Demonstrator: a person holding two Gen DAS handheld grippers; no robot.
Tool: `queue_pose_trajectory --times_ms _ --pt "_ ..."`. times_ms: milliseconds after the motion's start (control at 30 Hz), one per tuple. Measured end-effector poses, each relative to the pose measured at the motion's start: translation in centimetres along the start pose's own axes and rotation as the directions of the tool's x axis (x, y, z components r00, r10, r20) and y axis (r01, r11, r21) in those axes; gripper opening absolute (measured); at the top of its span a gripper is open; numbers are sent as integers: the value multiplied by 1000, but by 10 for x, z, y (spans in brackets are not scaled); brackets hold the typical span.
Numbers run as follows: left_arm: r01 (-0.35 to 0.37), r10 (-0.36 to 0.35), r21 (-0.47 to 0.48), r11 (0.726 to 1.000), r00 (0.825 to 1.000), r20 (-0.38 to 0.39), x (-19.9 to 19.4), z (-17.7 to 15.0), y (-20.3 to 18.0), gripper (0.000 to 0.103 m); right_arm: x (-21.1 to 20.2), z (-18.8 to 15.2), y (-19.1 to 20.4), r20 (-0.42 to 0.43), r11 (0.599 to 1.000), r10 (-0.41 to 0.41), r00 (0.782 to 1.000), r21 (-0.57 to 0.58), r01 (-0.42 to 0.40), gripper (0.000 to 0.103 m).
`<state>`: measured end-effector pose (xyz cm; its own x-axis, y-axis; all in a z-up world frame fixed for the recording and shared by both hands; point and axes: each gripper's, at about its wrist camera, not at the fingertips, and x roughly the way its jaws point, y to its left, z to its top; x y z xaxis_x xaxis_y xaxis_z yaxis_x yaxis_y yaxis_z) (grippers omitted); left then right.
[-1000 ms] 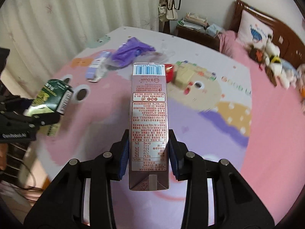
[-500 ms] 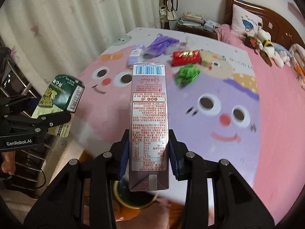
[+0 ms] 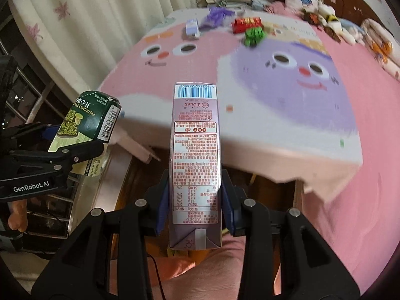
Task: Collect trash
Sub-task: 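Carry both items over the blue bin and open both tools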
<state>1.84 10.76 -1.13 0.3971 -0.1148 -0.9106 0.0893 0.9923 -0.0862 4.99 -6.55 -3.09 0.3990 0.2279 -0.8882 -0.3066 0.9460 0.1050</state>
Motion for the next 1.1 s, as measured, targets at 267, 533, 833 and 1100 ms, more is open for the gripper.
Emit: queue_pose_trajectory --times_ms 267,533,833,1100 --pt "11 -7 36 999 995 -104 44 -38 -19 65 26 -54 -7 -117 997 12 993 72 -3 33" --pt "3 11 64 998 977 -213 139 -63 -44 65 108 -108 -44 -224 976 54 973 216 -4 33" --pt "-13 17 14 1000 948 -318 275 -93 -60 66 220 -162 -82 -298 947 99 950 322 3 33" --pt "-12 26 40 999 935 -353 352 -112 -73 70 287 -189 -94 -351 950 93 932 313 23 34"
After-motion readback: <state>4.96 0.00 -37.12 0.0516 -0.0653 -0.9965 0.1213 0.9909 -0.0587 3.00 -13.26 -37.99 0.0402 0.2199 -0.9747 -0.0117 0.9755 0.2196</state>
